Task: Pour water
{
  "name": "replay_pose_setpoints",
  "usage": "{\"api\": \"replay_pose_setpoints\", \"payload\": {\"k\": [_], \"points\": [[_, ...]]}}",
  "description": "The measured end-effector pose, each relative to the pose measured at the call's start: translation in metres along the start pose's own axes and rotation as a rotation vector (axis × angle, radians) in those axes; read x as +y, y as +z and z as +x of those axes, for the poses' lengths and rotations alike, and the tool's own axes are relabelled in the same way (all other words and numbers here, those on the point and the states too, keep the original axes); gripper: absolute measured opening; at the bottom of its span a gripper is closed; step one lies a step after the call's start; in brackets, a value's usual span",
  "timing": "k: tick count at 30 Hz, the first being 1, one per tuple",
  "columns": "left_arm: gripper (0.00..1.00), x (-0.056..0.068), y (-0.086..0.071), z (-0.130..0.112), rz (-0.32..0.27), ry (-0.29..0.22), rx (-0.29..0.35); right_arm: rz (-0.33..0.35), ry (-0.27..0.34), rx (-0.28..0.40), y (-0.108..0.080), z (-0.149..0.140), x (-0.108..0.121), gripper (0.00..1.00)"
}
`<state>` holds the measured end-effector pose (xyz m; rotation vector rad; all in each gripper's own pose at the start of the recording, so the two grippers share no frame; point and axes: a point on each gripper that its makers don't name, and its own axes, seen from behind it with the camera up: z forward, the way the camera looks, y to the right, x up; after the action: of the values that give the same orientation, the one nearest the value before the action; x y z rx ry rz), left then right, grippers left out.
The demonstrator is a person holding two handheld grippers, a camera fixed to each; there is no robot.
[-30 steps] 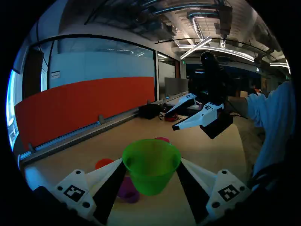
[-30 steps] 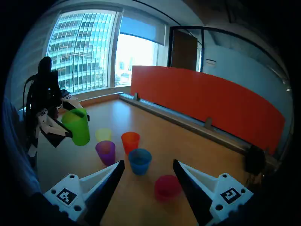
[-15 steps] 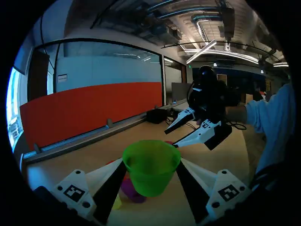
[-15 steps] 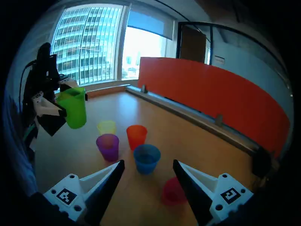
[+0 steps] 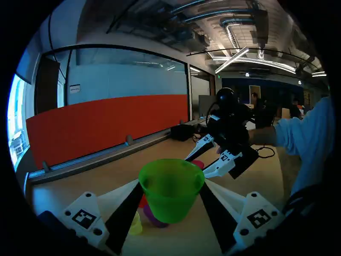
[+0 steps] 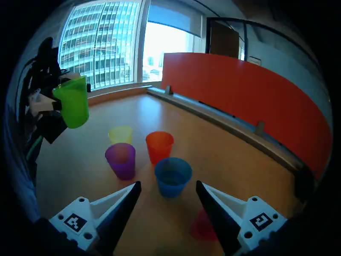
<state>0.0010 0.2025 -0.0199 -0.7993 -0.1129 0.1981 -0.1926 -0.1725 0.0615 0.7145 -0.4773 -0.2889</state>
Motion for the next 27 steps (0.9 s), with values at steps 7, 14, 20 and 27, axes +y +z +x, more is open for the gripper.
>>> {"api": "replay_pose_setpoints", "payload": {"k": [7, 14, 20, 27], "points": [[0.87, -0.004, -0.005, -0.003, 0.012, 0.0, -0.004, 0.004, 0.002, -0.03, 0.019, -0.006, 0.002, 1.0], [0.87, -0.009, -0.01, -0.004, 0.023, -0.003, -0.005, -0.007, 0.009, -0.06, 0.038, -0.011, 0.01, 1.0], [0.87, -0.012, -0.014, -0.005, 0.03, -0.005, -0.005, -0.002, 0.021, -0.083, 0.052, -0.015, 0.011, 1.0], [0.87, -0.015, -0.018, -0.007, 0.037, -0.005, -0.01, 0.0, 0.022, -0.102, 0.069, -0.018, 0.011, 1.0]]}}
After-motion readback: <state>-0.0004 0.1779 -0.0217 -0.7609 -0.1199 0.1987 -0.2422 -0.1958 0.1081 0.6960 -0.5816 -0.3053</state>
